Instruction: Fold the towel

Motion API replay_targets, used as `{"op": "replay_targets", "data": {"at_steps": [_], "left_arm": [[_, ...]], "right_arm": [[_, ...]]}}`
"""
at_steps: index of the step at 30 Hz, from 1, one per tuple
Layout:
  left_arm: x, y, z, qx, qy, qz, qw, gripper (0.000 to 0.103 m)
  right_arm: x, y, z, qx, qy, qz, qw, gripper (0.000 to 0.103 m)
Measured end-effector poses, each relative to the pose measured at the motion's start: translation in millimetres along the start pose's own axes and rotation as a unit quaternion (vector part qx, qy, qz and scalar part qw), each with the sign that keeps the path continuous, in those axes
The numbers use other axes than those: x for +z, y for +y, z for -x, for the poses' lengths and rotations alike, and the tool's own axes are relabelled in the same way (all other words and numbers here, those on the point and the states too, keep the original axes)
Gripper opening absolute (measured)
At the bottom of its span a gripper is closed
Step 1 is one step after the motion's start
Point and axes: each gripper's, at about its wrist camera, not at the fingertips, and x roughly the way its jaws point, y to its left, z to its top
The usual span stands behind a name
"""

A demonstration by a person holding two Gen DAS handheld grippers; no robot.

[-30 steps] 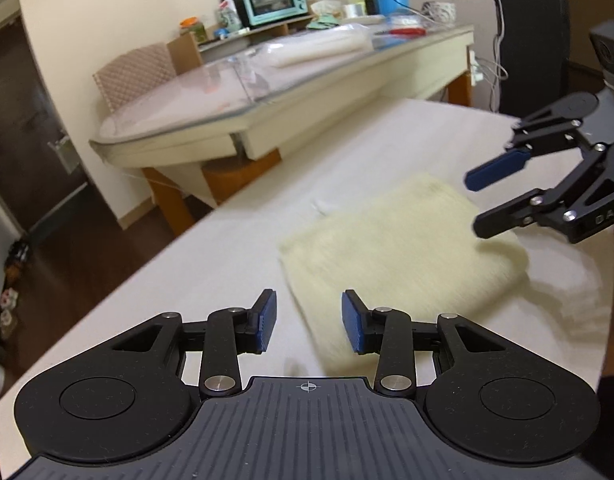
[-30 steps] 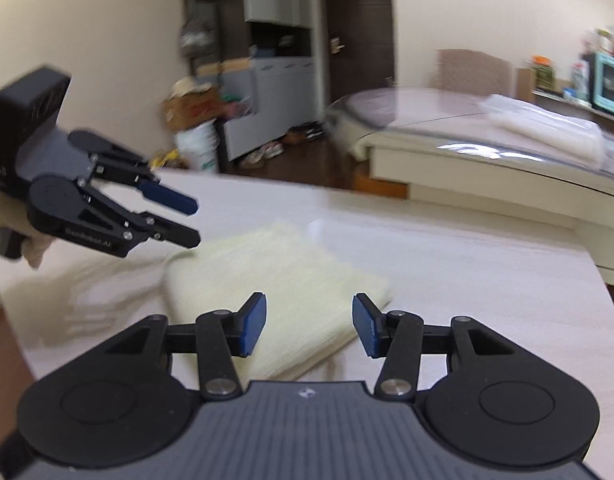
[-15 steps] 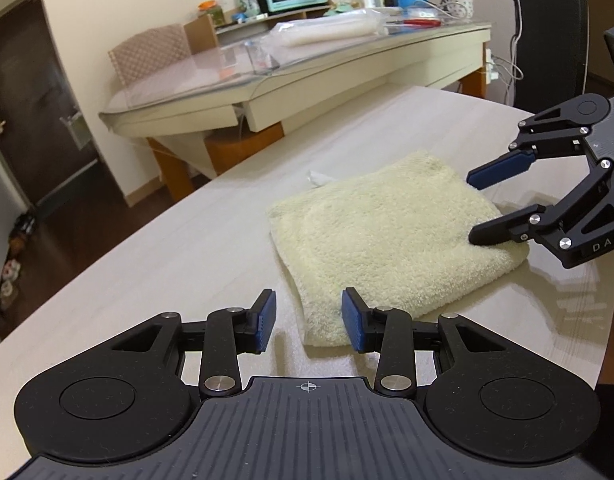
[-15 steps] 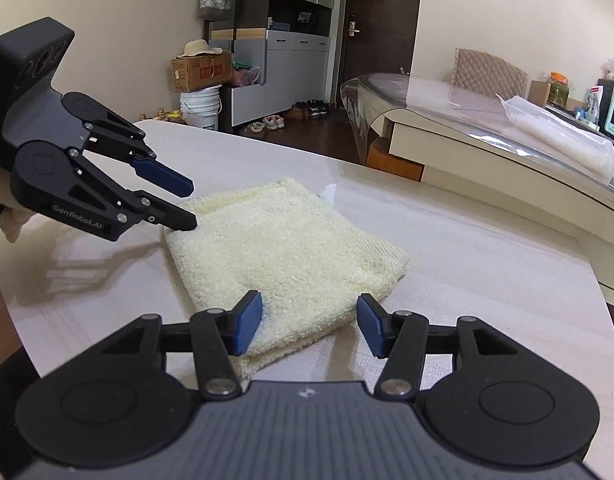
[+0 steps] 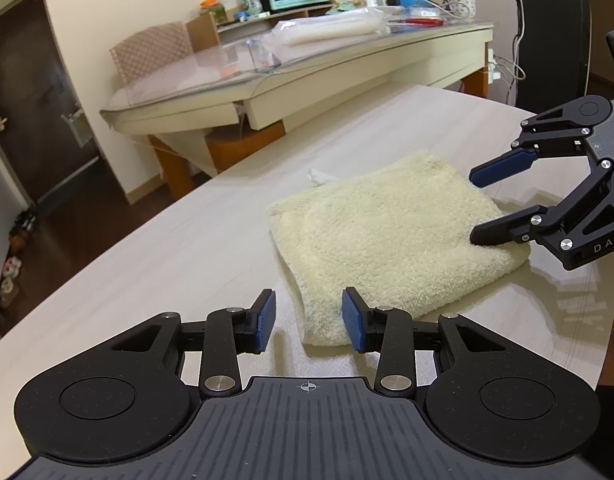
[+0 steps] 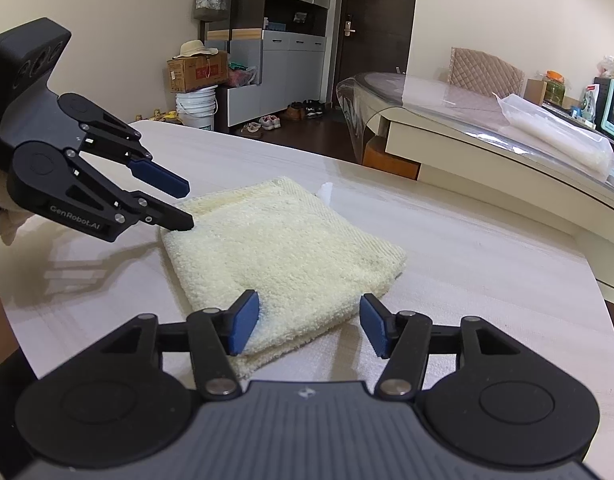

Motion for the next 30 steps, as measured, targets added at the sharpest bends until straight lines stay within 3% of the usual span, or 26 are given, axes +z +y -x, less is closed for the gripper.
{"op": "replay_targets", "data": {"at_steps": [5,9,12,19,24,30], "left_arm": [[-1.0,3.0,12.7,0.012,-0.020,0.015,0.9996,0.042],[-3.2,-2.0,27.3,0.023,-0.031,0.025,0.9989,0.042],[-5.5,-13.9,30.9,0.023,-0.030,0.025,0.9989,0.042],[-6.9,-20.4,14.7,0.008,-0.015,0.041,0.9990,0.043],[-6.1,-12.5,9.1,0.010,-0.008,0.043,0.9990,0.054],[-1.7,4.4,-0.8,0.019,0.000,0.038,0.9991,0.055]], "right_arm": [[9.8,-11.3,11.1,0.003,-0.027,-0.029,0.999,0.061],[23.0,-37.0,11.7,-0.054,-0.032,-0.032,0.998,0.060],[29.7,-50.6,4.7,-0.068,-0.022,-0.025,0.997,0.060],[45.4,-55.2,-27.9,-0.057,-0.003,0.027,0.998,0.060],[41.1,-57.7,-45.2,-0.062,0.025,0.062,0.996,0.060],[25.7,-57.4,-31.3,-0.055,0.021,0.033,0.998,0.060]]}}
